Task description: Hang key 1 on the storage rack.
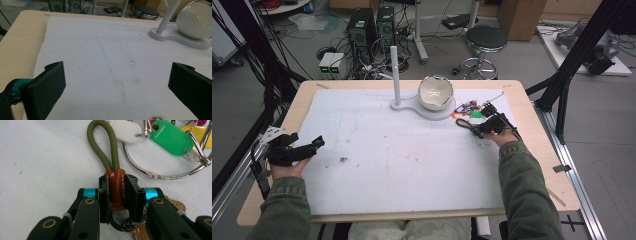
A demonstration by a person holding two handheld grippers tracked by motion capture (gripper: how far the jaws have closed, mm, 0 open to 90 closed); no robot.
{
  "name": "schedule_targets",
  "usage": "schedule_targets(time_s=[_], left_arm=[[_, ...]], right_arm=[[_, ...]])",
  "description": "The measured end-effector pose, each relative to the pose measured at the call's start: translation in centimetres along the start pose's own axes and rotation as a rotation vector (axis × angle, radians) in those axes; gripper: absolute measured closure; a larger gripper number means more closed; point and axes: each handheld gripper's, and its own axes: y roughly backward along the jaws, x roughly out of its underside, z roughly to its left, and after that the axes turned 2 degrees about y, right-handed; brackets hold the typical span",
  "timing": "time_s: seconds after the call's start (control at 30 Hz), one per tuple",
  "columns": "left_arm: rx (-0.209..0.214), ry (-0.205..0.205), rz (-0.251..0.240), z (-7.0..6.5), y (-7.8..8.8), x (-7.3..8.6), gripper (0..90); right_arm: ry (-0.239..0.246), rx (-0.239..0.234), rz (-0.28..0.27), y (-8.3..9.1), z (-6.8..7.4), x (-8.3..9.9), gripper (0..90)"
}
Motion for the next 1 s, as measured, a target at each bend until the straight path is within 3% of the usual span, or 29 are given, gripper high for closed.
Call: schedule_targets(time_s=[0.4, 0.8, 1.0], left_arm=[[0.001, 0.004, 0.0, 0.1, 0.0, 0.0, 1.7], [0.004, 0.01, -0.001, 0.0, -0.1, 0.0, 1.7], [0.006, 0.011, 0.0, 0.0, -0.1, 0.0, 1.7]], right_arm=[[-0.019, 0.025, -0.016, 0.9, 0.0, 0.1, 75.8], [-0.068, -0.008, -0.098, 4.1, 0.2, 0.6, 75.7], [-0.065, 0.0, -0.126, 5.9, 0.4, 0.2, 75.7]])
